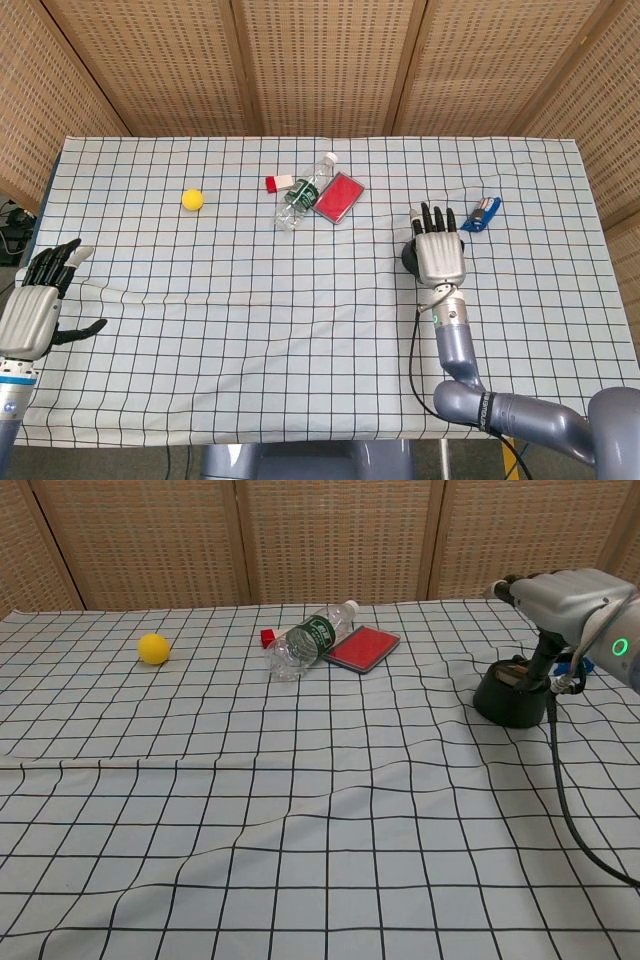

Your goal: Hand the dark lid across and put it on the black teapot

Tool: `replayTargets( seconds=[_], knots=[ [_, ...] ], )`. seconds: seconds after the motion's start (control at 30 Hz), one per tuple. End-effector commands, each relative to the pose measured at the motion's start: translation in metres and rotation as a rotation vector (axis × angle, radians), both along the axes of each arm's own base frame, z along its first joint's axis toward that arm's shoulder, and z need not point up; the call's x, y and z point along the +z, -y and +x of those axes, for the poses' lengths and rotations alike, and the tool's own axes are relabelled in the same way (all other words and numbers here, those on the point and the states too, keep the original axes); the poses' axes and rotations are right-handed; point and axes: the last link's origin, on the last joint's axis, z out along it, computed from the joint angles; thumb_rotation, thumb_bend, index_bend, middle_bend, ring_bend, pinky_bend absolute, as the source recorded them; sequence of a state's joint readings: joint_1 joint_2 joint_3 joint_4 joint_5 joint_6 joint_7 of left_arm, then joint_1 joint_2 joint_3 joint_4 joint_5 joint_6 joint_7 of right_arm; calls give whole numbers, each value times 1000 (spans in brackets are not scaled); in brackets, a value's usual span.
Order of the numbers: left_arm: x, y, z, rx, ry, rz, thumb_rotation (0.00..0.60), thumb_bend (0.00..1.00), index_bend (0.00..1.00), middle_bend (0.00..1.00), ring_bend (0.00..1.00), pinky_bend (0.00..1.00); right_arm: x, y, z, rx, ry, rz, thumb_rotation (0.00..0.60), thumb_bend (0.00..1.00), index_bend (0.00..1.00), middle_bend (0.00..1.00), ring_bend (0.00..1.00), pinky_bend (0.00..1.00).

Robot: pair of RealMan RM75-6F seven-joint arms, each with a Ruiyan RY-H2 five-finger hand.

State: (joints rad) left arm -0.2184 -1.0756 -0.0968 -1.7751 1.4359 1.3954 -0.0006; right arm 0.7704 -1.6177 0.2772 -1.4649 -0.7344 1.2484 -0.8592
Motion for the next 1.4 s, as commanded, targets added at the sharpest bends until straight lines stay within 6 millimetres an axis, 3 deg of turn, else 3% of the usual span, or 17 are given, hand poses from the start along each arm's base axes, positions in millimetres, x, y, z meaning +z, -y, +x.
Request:
replayTargets(
  seconds=[0.03,0.27,1.07,1.4],
  knots=[
    [0,0,0,-2,0,-3,600,57,71,0,0,0,2,-6,-4,-5,-12,-1,600,544,222,0,0,0],
    [0,2,1,-5,1,-5,600,57,71,0,0,0,-6,-15,-14,-43,-18,21,600,663,306,0,0,0],
    [4,6,3,-24,9,2,600,57,67,0,0,0,-26,-15,-26,-85,-22,70,600,644,351,0,0,0],
    [4,5,2,-15,8,3,600,56,67,0,0,0,-12,-21,-19,-28,10,37,600,619,340,0,0,0]
  ],
)
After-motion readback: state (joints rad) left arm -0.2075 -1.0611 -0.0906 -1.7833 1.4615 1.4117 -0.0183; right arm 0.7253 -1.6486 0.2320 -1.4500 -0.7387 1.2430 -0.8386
